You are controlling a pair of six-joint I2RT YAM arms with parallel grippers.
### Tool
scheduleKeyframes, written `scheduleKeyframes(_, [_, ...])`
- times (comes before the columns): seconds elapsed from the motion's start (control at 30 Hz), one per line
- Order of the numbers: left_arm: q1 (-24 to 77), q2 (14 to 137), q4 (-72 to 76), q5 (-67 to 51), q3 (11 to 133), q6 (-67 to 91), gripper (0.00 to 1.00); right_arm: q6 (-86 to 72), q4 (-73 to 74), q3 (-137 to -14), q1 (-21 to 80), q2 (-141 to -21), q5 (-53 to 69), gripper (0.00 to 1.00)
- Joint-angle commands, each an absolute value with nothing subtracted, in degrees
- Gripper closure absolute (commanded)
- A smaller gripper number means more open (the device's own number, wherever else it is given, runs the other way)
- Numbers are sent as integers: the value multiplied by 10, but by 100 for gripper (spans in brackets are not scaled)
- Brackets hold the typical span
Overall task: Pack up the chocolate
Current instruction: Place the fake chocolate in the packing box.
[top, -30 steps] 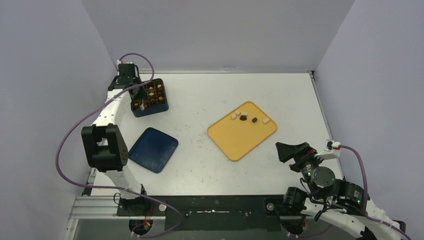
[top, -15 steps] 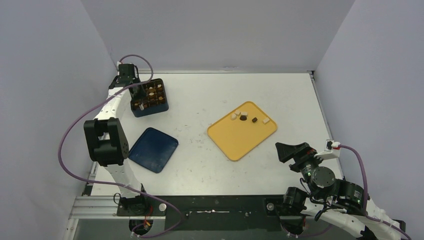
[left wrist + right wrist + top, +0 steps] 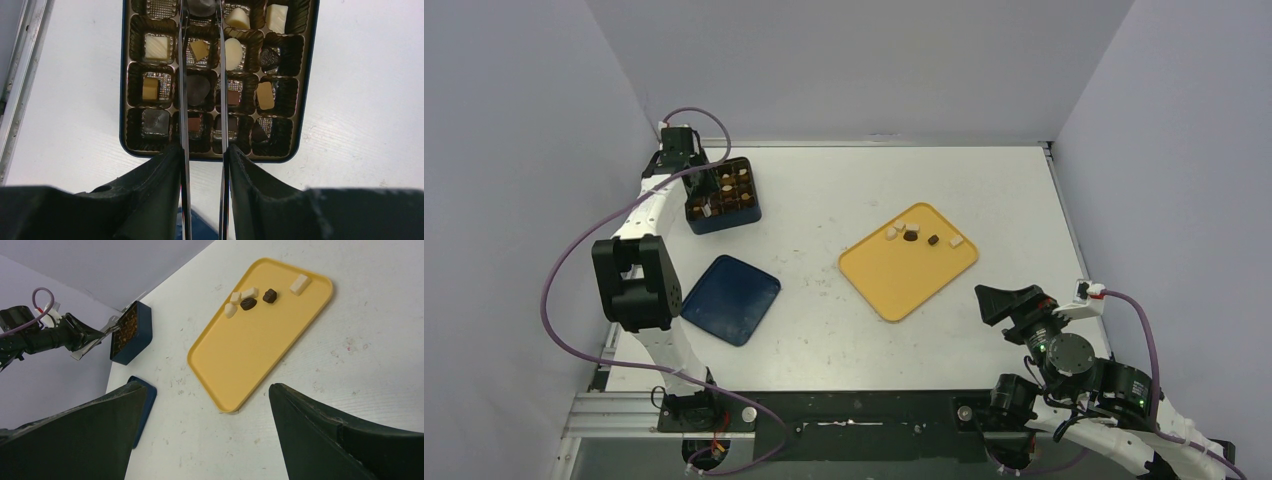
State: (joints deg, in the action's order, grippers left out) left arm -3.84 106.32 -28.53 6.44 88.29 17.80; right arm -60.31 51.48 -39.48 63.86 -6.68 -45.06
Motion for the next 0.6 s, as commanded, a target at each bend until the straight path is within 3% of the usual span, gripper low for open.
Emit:
scheduleKeyframes(0.0, [-39, 1032, -239, 56, 890, 183, 64, -600, 508, -404, 644, -62, -465, 0])
scheduleKeyframes(0.57, [34, 949, -227, 68, 865, 183, 66, -598, 503, -401, 645, -51, -463, 0])
